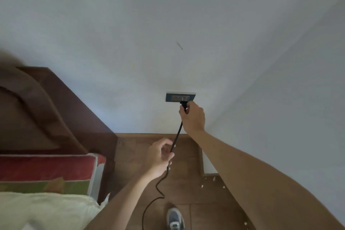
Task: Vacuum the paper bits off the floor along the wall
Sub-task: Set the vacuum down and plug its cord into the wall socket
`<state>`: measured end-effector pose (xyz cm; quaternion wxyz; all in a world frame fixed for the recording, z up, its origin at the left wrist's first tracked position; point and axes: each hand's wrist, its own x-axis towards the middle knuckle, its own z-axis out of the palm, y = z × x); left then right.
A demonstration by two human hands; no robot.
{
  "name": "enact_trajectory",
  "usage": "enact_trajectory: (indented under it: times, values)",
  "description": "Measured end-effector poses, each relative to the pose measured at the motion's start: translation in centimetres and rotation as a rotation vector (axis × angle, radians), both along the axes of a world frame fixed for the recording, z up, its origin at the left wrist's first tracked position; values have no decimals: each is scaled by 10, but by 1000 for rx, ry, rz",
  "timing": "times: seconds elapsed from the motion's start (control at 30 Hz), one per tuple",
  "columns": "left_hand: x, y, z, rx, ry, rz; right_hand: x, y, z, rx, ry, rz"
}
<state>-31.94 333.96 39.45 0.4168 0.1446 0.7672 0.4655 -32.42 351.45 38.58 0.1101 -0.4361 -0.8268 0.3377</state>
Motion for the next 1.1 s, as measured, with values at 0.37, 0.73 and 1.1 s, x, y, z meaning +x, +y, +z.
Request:
enact_trajectory:
  times: [0.37,0.73,1.1]
  values:
    - [-6,36,-52,-14,-45,-3,-13,27,-66,-10,43,25]
    - [-8,49,-70,-6,-84,15,-17,33,-74,-33,162,3]
    - [-5,57,-77,14,-68,-8,-16,40,-72,-28,208,14]
